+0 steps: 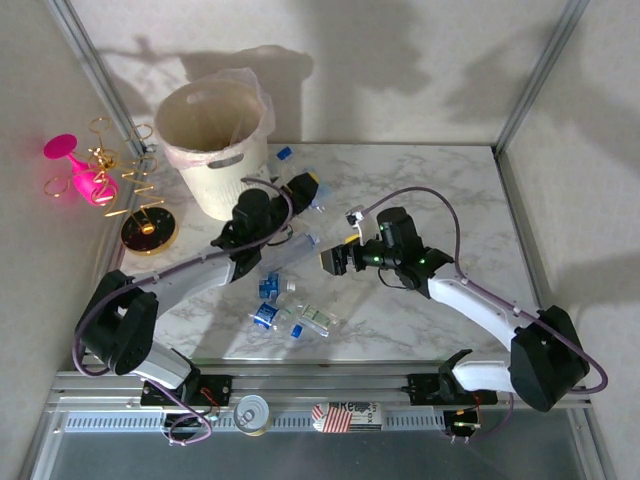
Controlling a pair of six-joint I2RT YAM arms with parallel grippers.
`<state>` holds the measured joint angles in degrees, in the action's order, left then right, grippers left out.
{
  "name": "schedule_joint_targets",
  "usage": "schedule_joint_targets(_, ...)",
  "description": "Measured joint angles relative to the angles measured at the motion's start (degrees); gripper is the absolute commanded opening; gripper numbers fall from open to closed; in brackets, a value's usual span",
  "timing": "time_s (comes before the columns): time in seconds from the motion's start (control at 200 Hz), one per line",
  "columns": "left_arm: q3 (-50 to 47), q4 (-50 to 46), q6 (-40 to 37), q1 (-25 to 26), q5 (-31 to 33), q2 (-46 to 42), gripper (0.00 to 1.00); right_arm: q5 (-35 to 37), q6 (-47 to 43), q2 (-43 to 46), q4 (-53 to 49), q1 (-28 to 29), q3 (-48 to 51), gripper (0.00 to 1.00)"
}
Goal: Put the plastic bottles in the bin
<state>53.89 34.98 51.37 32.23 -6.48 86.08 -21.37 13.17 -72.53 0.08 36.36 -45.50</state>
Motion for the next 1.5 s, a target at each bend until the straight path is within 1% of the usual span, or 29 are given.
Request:
schedule_joint_targets(0.115,4.9,-2.9,-3.1,-3.1,-0.2,0.0,0.43,2.4,0.3,0.3,1.0,0.0,1.1,0.99)
schedule_joint_targets(0.456,21.9,-16.4,-15.3,-14.1,0.3,0.0,0.45,10.8,1.5,0.3,5.5,0.0,2.3,0.99)
schedule_joint_targets(0.596,26.0,-20.2,-18.4,-19.5,1.3,0.2,0.45,11.7,1.7,0.2,6.3,0.0,2.3,0.99)
schedule_joint_targets(0.736,29.5,-22.0,-20.1,-23.9,2.9,1.5,0.45,12.4,1.7,0.1,6.4,0.0,2.5,0.99)
schedule_joint_targets(0.846,32.7,-22.9,-20.6,-25.7,3.9,3.7,0.45,12.4,2.3,0.1,6.3,0.0,3.0,0.99)
schedule_joint_targets(1.042,37.2,-26.1,-21.4,-25.9,3.9,9.8,0.47,12.8,2.8,0.3,6.1,0.0,3.5,0.99)
schedule_joint_targets(1.112,38.6,-28.0,-21.5,-26.0,3.9,12.1,0.5,12.8,2.8,0.7,6.1,0.0,3.5,0.99)
schedule_joint_targets(1.147,39.4,-29.1,-21.6,-26.0,3.9,13.3,0.53,12.9,2.8,1.0,6.1,0.0,3.6,0.99)
schedule_joint_targets(1.177,40.0,-30.0,-21.6,-26.0,3.9,14.2,0.6,12.9,2.8,1.1,6.1,0.0,3.5,0.99)
schedule_joint_targets(1.227,41.2,-31.6,-21.9,-26.0,3.9,15.4,0.76,12.9,2.8,1.3,6.1,0.0,3.6,0.99)
schedule_joint_targets(1.267,42.2,-32.8,-22.3,-26.0,3.8,16.4,0.88,12.9,2.9,1.4,6.1,0.0,3.5,0.99)
schedule_joint_targets(1.307,43.1,-33.8,-22.4,-25.9,3.6,17.1,0.95,12.9,3.0,1.4,6.1,0.0,3.6,0.99)
schedule_joint_targets(1.352,44.0,-34.8,-22.1,-25.9,3.5,17.7,0.99,12.9,3.0,1.5,6.1,0.0,3.6,0.99)
schedule_joint_targets(1.502,45.0,-35.7,-22.3,-25.9,3.2,17.8,1.0,13.5,3.2,1.9,6.0,0.0,3.5,0.99)
